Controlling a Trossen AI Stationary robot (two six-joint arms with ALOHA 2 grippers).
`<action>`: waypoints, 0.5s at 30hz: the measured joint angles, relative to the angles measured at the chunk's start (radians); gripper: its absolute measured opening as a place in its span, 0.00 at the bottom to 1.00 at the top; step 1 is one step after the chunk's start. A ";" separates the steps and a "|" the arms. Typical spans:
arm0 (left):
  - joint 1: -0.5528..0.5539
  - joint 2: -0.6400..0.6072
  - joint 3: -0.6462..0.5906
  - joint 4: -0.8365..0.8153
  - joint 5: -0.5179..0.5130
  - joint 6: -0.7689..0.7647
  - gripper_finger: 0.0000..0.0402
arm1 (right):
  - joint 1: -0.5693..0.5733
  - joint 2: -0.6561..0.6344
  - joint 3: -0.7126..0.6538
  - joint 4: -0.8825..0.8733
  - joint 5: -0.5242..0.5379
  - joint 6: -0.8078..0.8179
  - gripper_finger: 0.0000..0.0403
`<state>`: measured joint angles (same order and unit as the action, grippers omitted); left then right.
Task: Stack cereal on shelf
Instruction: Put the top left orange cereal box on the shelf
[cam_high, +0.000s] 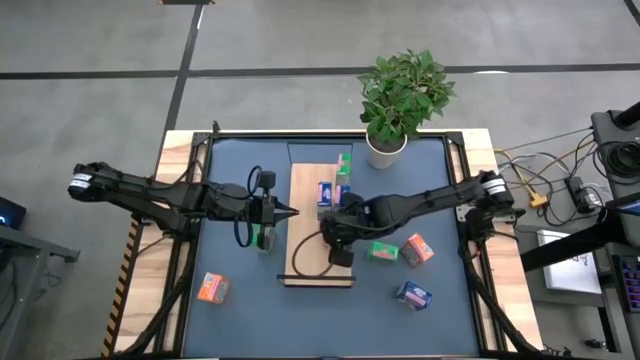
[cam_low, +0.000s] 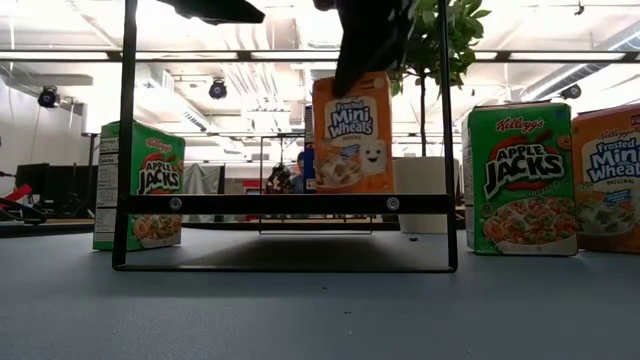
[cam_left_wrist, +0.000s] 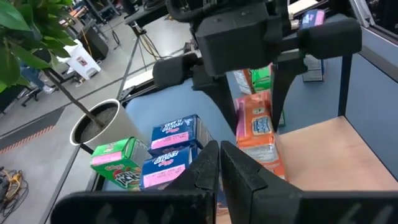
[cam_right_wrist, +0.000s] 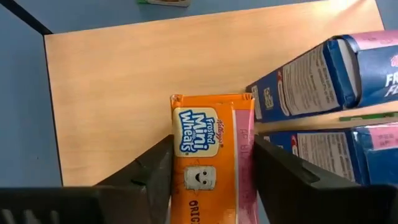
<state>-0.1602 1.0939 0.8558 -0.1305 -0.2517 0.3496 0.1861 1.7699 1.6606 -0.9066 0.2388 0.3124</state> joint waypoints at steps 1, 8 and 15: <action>-0.001 0.000 0.000 -0.001 0.000 0.000 0.00 | -0.002 0.002 0.008 -0.001 -0.001 -0.011 0.49; -0.020 0.000 0.000 -0.003 0.069 -0.030 0.00 | -0.002 -0.018 0.072 -0.036 -0.003 -0.024 0.58; -0.085 0.030 -0.001 0.040 0.113 -0.075 0.00 | 0.003 -0.068 0.094 -0.140 -0.001 -0.075 0.55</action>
<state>-0.2448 1.1242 0.8553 -0.0908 -0.1385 0.2746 0.1895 1.7016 1.7547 -1.0462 0.2381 0.2378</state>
